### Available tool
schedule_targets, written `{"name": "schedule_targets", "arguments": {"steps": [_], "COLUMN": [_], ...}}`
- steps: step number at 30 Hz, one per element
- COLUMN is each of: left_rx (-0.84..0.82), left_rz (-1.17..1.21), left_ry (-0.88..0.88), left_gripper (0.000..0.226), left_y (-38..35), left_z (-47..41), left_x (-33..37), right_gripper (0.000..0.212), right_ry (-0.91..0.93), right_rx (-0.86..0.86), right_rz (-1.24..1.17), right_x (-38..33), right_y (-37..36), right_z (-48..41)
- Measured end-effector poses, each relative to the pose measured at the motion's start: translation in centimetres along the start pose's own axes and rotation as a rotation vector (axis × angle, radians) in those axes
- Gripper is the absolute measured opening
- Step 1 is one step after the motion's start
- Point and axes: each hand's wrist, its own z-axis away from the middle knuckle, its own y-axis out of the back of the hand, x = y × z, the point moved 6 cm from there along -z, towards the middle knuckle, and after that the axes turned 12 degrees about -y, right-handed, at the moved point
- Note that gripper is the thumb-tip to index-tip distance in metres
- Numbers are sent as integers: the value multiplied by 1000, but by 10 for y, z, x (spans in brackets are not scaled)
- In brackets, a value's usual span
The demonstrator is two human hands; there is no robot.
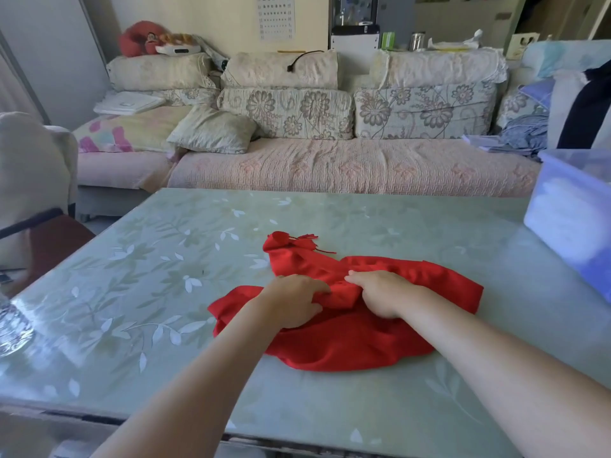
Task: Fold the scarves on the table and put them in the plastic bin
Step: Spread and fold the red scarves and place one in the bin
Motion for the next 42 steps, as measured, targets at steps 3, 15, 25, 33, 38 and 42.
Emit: {"name": "schedule_targets", "arguments": {"steps": [3, 15, 25, 33, 38, 42], "left_rx": [9, 501, 492, -227, -509, -198], "left_rz": [-3, 3, -219, 84, -37, -121], "left_ry": [-12, 152, 716, 316, 636, 483], "left_gripper": [51, 27, 55, 59, 81, 46], "left_y": [-6, 48, 65, -19, -23, 4], "left_z": [-21, -47, 32, -6, 8, -16], "left_x": [8, -6, -110, -59, -111, -73], "right_gripper": [57, 56, 53, 65, 71, 49], "right_ry": [-147, -183, 15, -344, -570, -282], "right_rx": [31, 301, 120, 29, -39, 278], "right_rz": [120, 227, -67, 63, 258, 354], "right_x": [34, 50, 21, 66, 71, 41], "right_y": [3, 21, 2, -4, -3, 17], "right_z": [-14, -10, -13, -22, -14, -16]}}
